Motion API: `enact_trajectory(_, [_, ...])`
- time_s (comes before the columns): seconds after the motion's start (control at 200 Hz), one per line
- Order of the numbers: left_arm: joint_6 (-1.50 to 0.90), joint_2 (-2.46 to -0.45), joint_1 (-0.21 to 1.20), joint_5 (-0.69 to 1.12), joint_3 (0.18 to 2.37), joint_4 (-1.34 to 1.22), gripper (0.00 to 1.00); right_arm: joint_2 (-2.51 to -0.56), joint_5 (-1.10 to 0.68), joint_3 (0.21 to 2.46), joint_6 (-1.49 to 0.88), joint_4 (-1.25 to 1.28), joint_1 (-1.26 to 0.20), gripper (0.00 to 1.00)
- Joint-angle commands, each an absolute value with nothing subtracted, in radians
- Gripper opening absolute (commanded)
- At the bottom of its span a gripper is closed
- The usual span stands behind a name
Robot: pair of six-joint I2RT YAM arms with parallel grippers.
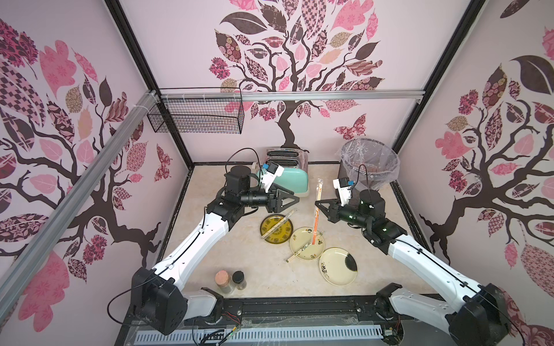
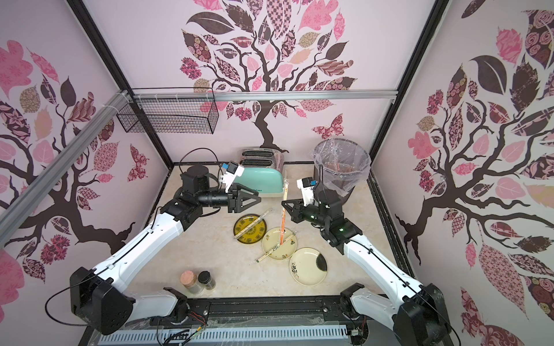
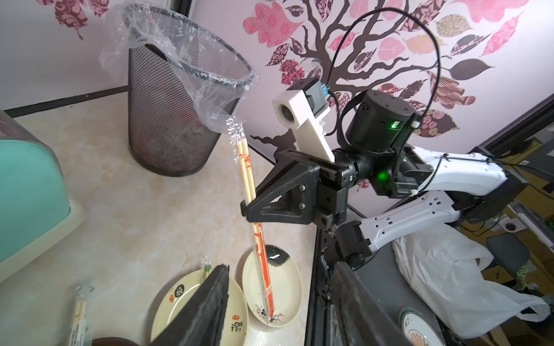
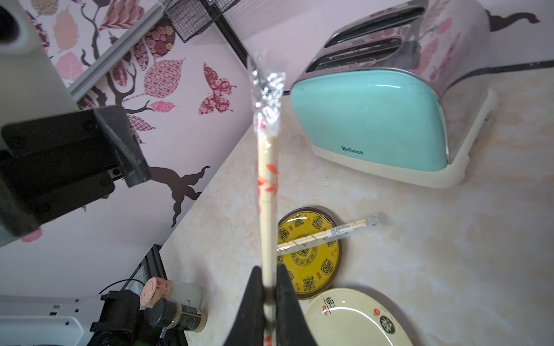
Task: Remove the packaging of disposable chopsticks
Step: Pick up the disposable chopsticks from the plate.
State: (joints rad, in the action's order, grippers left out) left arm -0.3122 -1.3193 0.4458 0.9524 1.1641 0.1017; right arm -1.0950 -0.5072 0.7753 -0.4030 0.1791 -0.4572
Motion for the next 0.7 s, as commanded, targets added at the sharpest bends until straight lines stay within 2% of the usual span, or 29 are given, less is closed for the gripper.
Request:
enact_trajectory(0.0, [-0.408, -1.339, 0.447, 0.996, 1.199, -0.026, 0.59, -1.117, -0.629, 0.798, -0.354, 0.349, -0.463, 0.00])
enact_trajectory(0.23, [-0.425, -1.385, 0.472, 1.020, 1.250, -0.042, 0.59, -1.172, -0.741, 0.794, -0.345, 0.523, -0.465, 0.00])
enact_trajectory(0.35, [-0.461, -1.420, 0.476, 1.018, 1.279, -0.037, 0.47, -1.182, -0.760, 0.795, -0.351, 0.558, -0.465, 0.00])
enact_trajectory(0.695, [-0.471, -1.480, 0.514, 1.046, 1.328, -0.038, 0.47, -1.200, -0.827, 0.794, -0.380, 0.607, -0.472, 0.00])
